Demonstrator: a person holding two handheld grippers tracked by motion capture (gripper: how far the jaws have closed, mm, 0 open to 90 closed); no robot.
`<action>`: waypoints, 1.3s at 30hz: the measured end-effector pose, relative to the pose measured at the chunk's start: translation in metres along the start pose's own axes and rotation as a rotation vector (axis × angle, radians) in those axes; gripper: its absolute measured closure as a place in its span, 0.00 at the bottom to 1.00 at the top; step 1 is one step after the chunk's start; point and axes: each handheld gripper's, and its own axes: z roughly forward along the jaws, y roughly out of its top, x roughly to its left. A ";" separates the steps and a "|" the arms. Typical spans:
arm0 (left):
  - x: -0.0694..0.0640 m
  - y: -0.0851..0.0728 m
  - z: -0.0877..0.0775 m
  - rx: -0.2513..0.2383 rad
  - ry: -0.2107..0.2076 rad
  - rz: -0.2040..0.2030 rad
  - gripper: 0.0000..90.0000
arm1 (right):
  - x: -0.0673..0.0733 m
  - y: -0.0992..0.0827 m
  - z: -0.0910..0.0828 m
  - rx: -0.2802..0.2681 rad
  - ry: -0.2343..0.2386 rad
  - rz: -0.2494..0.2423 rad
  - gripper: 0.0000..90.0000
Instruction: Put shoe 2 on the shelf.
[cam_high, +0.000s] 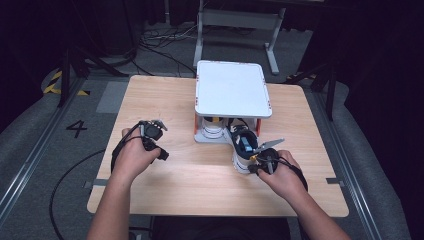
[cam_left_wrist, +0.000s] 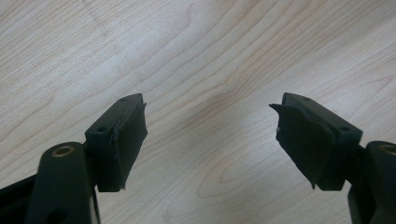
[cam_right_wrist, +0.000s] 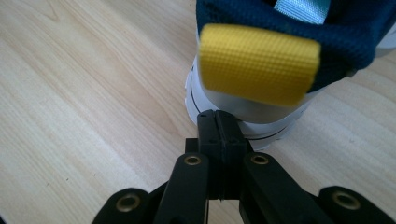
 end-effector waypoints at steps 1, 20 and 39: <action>0.000 0.000 0.000 -0.001 0.001 0.002 0.27 | 0.000 0.001 0.000 -0.016 -0.004 -0.008 1.00; 0.005 -0.024 -0.005 0.011 0.017 -0.048 0.28 | -0.034 0.029 0.028 -0.345 -0.035 -0.064 1.00; 0.013 -0.053 -0.014 0.008 0.033 -0.103 0.28 | -0.048 0.041 0.067 -0.351 -0.056 -0.097 0.99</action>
